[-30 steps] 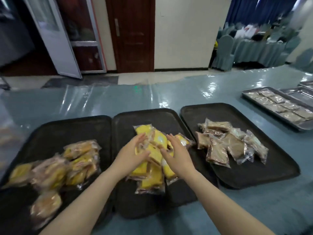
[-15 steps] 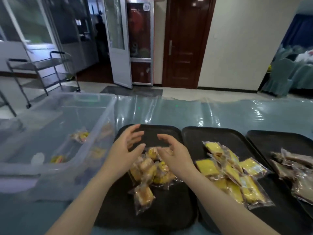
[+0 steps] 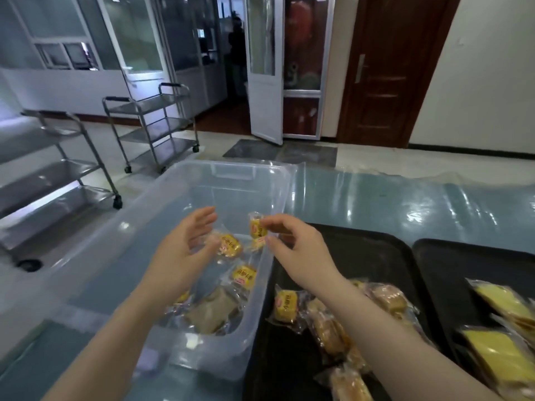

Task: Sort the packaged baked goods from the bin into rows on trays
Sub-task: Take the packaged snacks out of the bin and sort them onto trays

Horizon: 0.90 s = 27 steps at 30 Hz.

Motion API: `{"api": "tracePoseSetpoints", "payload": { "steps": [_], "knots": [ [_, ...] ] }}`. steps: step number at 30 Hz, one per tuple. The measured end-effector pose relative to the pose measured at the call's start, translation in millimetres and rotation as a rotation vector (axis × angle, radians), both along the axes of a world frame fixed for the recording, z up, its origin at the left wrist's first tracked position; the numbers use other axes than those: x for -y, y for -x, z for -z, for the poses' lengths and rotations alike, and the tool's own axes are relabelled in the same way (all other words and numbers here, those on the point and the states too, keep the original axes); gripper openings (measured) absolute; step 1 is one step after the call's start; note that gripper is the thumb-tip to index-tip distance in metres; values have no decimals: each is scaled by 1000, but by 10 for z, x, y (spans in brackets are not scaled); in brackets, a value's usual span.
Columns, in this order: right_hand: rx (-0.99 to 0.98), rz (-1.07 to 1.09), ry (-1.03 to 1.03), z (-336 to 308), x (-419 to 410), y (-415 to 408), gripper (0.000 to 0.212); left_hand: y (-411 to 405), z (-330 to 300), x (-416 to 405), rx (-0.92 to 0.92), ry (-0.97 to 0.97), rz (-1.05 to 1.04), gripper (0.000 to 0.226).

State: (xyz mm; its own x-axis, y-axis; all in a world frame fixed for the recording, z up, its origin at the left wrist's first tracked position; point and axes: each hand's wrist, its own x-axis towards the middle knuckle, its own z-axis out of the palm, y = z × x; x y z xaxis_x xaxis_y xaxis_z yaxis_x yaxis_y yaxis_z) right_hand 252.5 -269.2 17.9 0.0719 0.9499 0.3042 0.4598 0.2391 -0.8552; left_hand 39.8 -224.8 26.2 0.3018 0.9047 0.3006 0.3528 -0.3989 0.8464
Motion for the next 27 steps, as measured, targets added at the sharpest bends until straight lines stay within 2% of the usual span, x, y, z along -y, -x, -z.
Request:
{"api": "tracePoseSetpoints", "payload": {
  "steps": [8, 14, 18, 22, 25, 27],
  "knots": [
    [235, 17, 106, -172, -502, 734, 26, 944, -50, -813, -367, -120, 65, 43],
    [466, 19, 267, -156, -792, 1221, 34, 1491, 51, -1292, -661, -165, 179, 59],
    [668, 16, 384, 52, -884, 1382, 41, 1555, 167, -1402, -839, -245, 208, 66],
    [1101, -155, 636, 435, -883, 1425, 43, 1542, 207, -1392, -803, -288, 223, 65],
    [1229, -237, 742, 656, -938, 1404, 39, 1556, 234, -1405, -791, -305, 226, 65],
    [1317, -295, 774, 807, -1022, 1411, 43, 1550, 257, -1415, -802, -320, 216, 65]
  ]
}}
